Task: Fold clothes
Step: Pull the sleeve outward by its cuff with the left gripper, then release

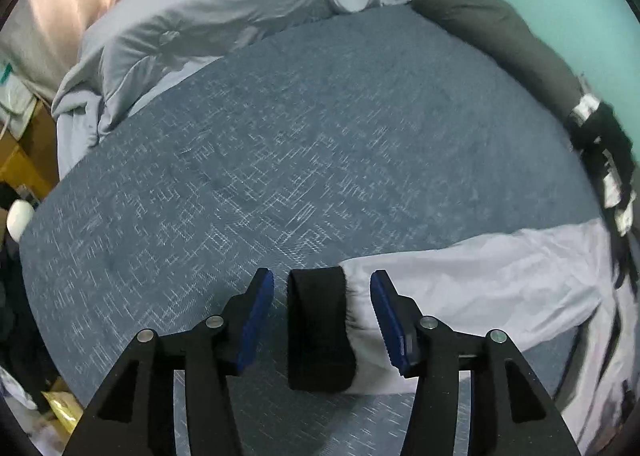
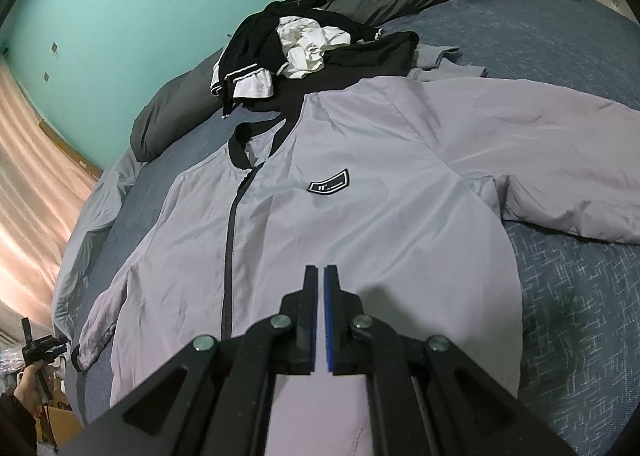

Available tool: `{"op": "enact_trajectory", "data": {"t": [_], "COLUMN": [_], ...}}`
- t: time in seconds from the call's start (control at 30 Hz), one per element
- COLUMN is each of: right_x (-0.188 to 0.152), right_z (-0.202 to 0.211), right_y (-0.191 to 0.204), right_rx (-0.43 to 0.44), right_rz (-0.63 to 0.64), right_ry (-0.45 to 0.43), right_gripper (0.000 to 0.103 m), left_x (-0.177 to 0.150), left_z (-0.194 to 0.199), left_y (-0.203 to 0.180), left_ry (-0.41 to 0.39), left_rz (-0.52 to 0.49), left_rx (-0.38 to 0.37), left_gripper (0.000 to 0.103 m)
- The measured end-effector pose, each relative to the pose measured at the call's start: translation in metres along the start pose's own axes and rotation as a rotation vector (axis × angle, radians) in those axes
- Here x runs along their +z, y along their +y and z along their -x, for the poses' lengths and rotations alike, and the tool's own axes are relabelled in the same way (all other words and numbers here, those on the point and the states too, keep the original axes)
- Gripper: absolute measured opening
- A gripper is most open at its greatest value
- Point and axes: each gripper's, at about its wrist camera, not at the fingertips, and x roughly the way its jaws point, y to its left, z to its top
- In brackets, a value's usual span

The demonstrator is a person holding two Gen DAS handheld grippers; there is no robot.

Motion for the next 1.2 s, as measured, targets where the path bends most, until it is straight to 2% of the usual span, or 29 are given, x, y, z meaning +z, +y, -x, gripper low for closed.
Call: {"op": "enact_trajectory", "data": {"t": [0.2, 0.23, 0.3, 0.33, 0.37, 0.4, 0.83, 0.93, 0.97, 1.1, 1.17, 1.2], "right_x": [-0.001, -0.001, -0.001, -0.002, -0.002, -0.002, -0.003, -0.001, -0.001, -0.003, -0.005, -0.005], "right_z": [-0.006, -0.007, -0.009, -0.009, -0.01, -0.01, -0.007, -0.008, -0.009, -0.012, -0.013, -0.013], "right_y": [-0.002, -0.002, -0.003, -0.003, -0.002, -0.001, 0.0, -0.002, -0.003, 0.003, 0.009, 0.012], "right_rx": [-0.016, -0.017, -0.02, -0.02, -0.02, -0.019, 0.01, 0.015, 0.021, 0.063, 0.083, 0.101], "right_rz": [0.006, 0.006, 0.007, 0.008, 0.011, 0.013, 0.008, -0.003, -0.007, 0.002, 0.015, 0.018], "right_ry": [0.012, 0.014, 0.018, 0.02, 0.021, 0.022, 0.027, 0.031, 0.035, 0.066, 0.079, 0.086], "right_gripper": [0.003, 0.003, 0.003, 0.003, 0.003, 0.003, 0.003, 0.003, 0.003, 0.003, 0.005, 0.007], "left_x": [-0.009, -0.011, -0.015, -0.017, -0.018, -0.018, -0.026, -0.025, -0.023, -0.02, -0.019, -0.021], "left_z": [-0.036, -0.041, -0.045, -0.045, -0.043, -0.041, -0.02, -0.011, -0.004, 0.03, 0.044, 0.048], "left_y": [0.006, 0.007, 0.007, 0.005, 0.002, 0.0, 0.011, 0.0, -0.003, -0.015, -0.025, -0.032], "left_ry": [0.046, 0.053, 0.059, 0.059, 0.055, 0.052, 0.073, 0.046, 0.026, -0.077, -0.11, -0.109], "left_rz": [0.04, 0.051, 0.058, 0.048, 0.032, 0.02, 0.059, 0.026, 0.022, 0.025, 0.016, 0.005], "left_rx": [-0.024, -0.035, -0.059, -0.061, -0.052, -0.044, 0.001, 0.051, 0.068, 0.109, 0.123, 0.099], "left_gripper": [0.052, 0.047, 0.023, 0.018, 0.007, 0.003, 0.005, 0.017, 0.025, 0.042, 0.045, 0.045]}}
